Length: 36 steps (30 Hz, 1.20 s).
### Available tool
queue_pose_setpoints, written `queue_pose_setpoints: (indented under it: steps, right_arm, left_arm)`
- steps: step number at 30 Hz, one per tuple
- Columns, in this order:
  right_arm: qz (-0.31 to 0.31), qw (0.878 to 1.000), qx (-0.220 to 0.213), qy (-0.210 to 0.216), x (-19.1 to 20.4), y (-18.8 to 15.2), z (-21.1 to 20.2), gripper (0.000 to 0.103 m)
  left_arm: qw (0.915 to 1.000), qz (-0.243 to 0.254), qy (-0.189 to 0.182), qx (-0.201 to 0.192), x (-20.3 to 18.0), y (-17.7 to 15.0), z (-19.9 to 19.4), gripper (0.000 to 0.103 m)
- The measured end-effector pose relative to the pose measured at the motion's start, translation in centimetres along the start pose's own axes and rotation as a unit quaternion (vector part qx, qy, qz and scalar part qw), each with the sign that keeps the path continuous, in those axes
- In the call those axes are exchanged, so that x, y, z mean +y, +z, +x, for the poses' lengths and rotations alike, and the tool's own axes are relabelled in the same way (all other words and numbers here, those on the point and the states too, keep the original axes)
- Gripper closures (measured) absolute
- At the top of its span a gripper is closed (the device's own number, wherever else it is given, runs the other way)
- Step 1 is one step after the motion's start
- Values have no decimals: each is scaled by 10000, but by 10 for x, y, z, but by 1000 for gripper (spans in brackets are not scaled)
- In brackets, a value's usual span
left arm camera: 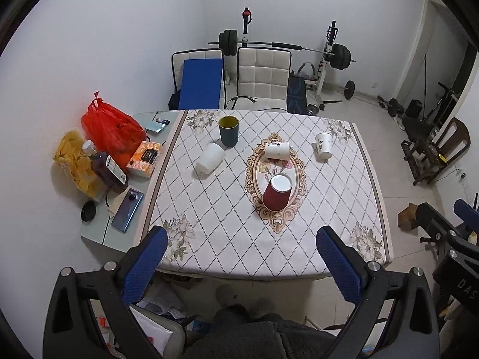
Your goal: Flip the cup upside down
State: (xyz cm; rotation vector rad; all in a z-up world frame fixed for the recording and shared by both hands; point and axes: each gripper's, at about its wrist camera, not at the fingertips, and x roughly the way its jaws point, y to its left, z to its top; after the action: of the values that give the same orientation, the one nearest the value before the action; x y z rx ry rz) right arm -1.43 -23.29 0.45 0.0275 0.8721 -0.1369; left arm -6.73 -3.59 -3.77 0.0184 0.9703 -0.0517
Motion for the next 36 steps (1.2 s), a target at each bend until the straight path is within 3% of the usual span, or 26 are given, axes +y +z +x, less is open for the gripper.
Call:
queue_pose_setpoints:
  steps: [36]
  right_arm:
    - [-3, 9998, 122, 180, 0, -9, 3, 7]
  left_arm:
    - [9999, -2, 104, -60, 1, -8, -8, 1]
